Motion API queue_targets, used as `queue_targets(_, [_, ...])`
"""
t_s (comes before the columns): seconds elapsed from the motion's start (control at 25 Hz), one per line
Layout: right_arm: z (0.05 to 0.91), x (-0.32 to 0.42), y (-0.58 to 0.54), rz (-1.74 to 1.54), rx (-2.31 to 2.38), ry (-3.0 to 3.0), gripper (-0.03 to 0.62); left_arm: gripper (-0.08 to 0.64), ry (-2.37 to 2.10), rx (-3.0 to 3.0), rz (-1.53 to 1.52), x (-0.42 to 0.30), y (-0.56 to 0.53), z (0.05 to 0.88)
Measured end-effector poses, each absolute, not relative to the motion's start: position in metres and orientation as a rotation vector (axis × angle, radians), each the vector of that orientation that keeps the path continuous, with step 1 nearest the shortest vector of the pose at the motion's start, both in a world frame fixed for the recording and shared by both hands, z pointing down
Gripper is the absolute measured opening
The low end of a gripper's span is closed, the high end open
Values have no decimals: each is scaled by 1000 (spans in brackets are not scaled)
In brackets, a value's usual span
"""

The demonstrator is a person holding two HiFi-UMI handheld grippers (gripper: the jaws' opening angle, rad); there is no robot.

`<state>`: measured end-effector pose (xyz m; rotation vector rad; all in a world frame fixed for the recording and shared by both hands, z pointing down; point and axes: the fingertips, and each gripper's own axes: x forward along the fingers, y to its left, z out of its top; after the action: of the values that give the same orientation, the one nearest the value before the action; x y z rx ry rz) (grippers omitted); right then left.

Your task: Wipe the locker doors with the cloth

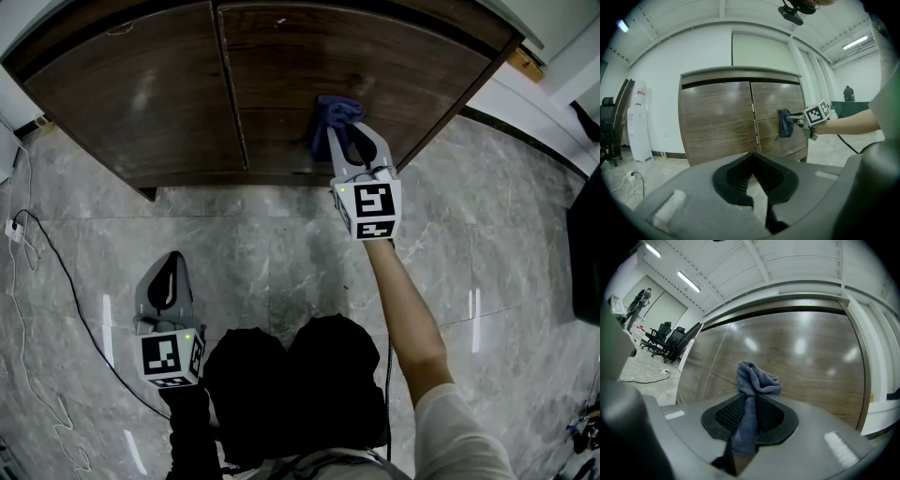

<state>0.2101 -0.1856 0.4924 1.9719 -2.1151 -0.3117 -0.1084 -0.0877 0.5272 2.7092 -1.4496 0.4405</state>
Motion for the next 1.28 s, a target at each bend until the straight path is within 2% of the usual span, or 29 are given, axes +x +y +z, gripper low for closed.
queue_targets(0.88, [662,180,-195,81,1733,-2103,74,2,-1465,2701,495,-116,-90,531])
queue_targets(1.08, [666,177,-196,113,1716,-2095,72,2,-1471,2701,505,-119,-91,530])
queue_targets(1.28, [626,174,-197,40,1735,-2114,71,2,-1464,2702,493,-118,-91,528])
